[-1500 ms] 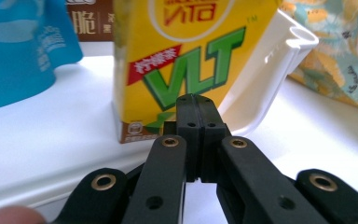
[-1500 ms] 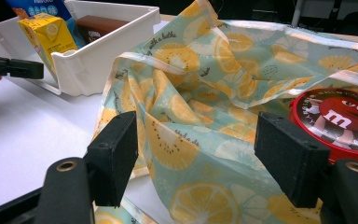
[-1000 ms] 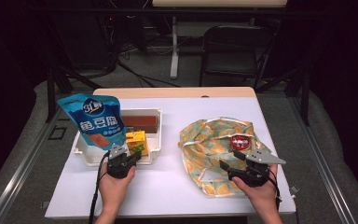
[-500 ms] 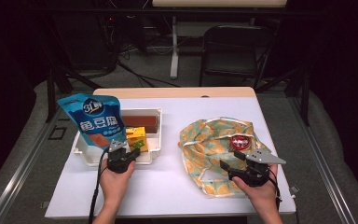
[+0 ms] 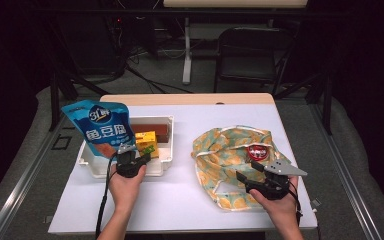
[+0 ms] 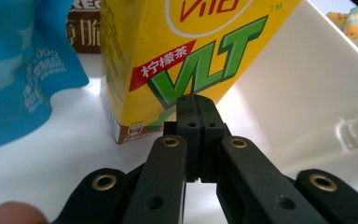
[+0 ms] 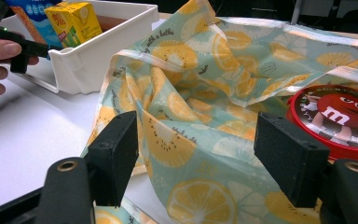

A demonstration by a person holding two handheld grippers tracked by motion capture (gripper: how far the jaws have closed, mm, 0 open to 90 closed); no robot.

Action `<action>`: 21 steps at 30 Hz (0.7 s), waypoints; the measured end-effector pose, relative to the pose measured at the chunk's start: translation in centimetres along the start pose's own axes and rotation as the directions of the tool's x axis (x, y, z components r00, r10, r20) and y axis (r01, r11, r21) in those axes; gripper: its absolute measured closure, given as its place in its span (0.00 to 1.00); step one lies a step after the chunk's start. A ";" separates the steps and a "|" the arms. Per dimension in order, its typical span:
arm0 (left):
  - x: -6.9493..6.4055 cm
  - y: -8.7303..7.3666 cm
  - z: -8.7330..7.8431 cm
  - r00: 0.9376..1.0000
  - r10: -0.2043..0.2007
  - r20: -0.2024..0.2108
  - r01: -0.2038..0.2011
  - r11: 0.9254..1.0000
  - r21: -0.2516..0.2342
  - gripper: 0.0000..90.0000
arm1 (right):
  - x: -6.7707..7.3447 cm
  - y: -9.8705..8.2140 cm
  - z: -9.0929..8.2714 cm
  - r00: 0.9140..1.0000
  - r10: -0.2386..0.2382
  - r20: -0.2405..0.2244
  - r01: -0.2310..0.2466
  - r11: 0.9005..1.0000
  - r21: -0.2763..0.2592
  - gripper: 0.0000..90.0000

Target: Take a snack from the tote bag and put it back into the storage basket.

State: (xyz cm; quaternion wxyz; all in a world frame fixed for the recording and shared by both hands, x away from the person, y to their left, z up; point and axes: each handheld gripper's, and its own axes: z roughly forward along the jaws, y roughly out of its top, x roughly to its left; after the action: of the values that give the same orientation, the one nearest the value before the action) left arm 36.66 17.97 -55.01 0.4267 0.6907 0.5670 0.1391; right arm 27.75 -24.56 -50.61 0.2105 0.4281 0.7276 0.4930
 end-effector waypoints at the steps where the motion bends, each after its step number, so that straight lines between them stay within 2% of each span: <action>1: 0.0 0.1 0.1 1.000 0.003 -0.001 -0.003 1.000 0.003 1.00 | 0.0 0.0 0.0 1.000 0.001 -0.004 -0.001 1.000 -0.003 0.34; 17: 1.7 0.7 0.8 0.996 -0.090 0.010 0.090 0.996 -0.015 1.00 | 0.1 -0.1 0.2 1.000 -0.002 0.000 0.002 1.000 0.010 0.34; 19: 1.6 0.8 0.9 0.996 -0.093 0.004 0.093 0.996 -0.011 1.00 | 0.1 -0.1 0.2 1.000 0.000 0.000 0.000 1.000 0.007 0.34; 21: 1.4 1.0 1.0 0.997 -0.071 0.004 0.071 0.997 0.001 1.00 | 0.0 -0.1 0.2 1.000 0.002 -0.002 -0.002 1.000 0.007 0.34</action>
State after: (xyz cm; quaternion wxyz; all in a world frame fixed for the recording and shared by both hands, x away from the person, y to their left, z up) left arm 38.49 18.76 -55.27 0.4324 0.6705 0.5903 0.1224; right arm 27.82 -24.44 -50.75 0.2080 0.4290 0.7292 0.4909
